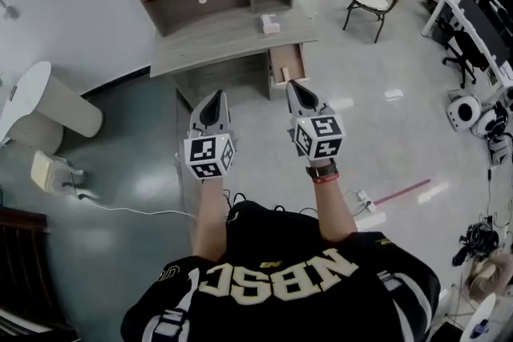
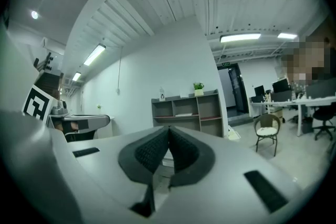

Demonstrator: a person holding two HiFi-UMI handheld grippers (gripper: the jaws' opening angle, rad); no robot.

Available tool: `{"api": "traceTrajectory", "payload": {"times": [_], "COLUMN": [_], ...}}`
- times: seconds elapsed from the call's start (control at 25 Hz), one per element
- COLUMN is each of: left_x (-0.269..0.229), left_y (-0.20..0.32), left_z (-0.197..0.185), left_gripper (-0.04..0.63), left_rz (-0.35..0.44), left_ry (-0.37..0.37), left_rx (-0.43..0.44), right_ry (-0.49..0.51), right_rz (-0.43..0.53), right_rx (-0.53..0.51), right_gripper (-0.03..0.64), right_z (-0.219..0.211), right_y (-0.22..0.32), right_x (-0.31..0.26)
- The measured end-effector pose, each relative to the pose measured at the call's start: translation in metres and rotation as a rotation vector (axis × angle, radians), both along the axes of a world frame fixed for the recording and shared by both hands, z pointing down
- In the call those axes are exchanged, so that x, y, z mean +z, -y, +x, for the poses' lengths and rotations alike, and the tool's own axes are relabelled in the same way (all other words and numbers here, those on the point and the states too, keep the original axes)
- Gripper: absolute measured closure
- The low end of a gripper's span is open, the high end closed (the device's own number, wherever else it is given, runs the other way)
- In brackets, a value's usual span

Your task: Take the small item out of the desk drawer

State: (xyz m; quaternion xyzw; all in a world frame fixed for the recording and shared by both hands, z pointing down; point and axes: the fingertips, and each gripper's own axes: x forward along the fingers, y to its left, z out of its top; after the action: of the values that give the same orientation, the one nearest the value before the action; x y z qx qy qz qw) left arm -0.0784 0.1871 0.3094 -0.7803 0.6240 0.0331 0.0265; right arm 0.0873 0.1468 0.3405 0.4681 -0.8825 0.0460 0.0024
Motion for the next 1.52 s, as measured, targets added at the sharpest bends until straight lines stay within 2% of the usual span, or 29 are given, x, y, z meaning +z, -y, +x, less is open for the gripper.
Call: {"api": "traceTrajectory", "payload": {"times": [0.4,0.72,0.88,1.2,1.52], "left_x": [0.013,0.021,0.006,0.008,0.009], "left_y": [0.018,0.093,0.133,0.195,0.247], "left_z": [0.004,-0.005,-0.014,-0.045,-0.044], "left_gripper": [0.589,0.589,0.589,0.589,0.589], "left_rz": [-0.030,-0.043,-0.004,0.002,-0.004], "left_ry": [0.013,-0.013,-0.026,-0.052,-0.055], "left_rx": [0.025,0.058,0.065,0.083,0.157], "right_ry": [0.036,0.009,0.004,-0.017,-0.031], "right_rz": [-0.038,-0.030,-0.003,-0.013,-0.031], "right_rx": [-0.016,-0.002,0.022,0.011,0.047], "right_gripper": [0.609,0.607,0.607,0.607,0.607], "right_z": [-0.015,-0.028,-0.031,-0.071,-0.080], "right_y": [0.017,0.078,0.118,0.179,0.222], "right_x": [0.015,0.012,-0.002,0.002,0.006]}}
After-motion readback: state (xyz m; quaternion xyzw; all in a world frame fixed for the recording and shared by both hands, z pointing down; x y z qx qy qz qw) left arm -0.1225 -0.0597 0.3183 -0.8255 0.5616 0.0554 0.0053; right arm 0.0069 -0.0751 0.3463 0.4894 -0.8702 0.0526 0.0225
